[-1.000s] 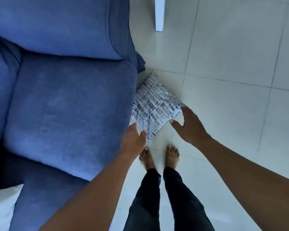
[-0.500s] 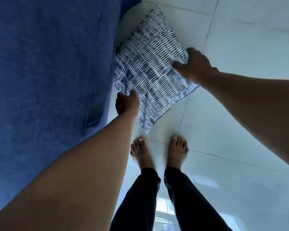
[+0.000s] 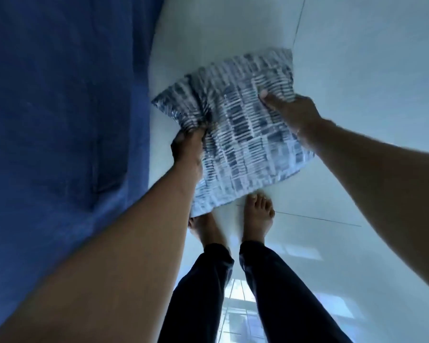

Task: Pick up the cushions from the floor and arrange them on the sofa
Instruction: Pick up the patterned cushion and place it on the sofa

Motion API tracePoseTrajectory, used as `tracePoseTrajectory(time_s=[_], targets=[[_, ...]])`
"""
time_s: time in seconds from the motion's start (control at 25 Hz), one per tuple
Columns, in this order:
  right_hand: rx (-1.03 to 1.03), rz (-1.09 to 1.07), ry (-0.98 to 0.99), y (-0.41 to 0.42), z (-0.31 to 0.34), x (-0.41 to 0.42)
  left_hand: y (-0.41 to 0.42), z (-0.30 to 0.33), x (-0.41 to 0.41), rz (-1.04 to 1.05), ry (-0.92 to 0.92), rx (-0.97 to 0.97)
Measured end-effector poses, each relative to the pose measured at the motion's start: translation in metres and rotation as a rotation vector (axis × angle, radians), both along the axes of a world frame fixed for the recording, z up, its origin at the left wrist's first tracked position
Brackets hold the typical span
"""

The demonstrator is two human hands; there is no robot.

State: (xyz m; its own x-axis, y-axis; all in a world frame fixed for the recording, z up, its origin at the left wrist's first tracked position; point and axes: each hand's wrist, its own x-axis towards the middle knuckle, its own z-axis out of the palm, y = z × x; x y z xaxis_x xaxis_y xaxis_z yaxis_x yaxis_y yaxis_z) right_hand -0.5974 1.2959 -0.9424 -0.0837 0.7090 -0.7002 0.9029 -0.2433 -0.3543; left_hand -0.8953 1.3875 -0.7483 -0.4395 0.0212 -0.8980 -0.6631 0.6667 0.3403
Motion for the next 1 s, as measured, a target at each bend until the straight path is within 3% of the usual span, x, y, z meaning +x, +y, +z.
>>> tracePoseTrajectory(time_s=[0.08, 0.12, 0.16, 0.2, 0.24, 0.4, 0.52, 0.84, 0.88, 0.96, 1.0], targets=[[-0.161, -0.068, 0.074, 0.107, 0.067, -0.003, 0.001, 0.044, 0.014, 0.013, -0.047, 0.059], [-0.109, -0.023, 0.113, 0.163, 0.122, -0.005, -0.002, 0.066, 0.021, -0.004, -0.083, 0.077], [0.038, -0.118, 0.173, 0.211, 0.189, -0.006, 0.0, 0.094, 0.027, -0.018, -0.114, 0.101], [-0.056, -0.278, 0.351, 0.233, 0.259, -0.017, 0.0, 0.116, 0.031, -0.016, -0.142, 0.119], [-0.154, -0.385, 0.506, 0.238, 0.321, -0.032, 0.0, 0.136, 0.032, -0.025, -0.165, 0.142], [-0.06, -0.457, 0.502, 0.233, 0.471, -0.042, 0.01, 0.248, 0.034, -0.064, -0.171, 0.2], [-0.011, -0.482, 0.468, 0.241, 0.544, -0.045, 0.01, 0.333, 0.027, -0.108, -0.114, 0.247], [0.006, -0.5, 0.728, 0.212, 0.761, -0.092, -0.019, 0.56, -0.029, -0.181, 0.181, 0.486], [0.002, -0.518, 0.77, 0.205, 0.767, -0.094, -0.024, 0.566, -0.033, -0.2, 0.203, 0.499], [-0.015, -0.394, 0.852, 0.195, 0.826, -0.127, -0.053, 0.631, -0.057, -0.124, 0.333, 0.558], [-0.006, -0.394, 0.861, 0.2, 0.828, -0.129, -0.053, 0.635, -0.06, -0.133, 0.337, 0.551]])
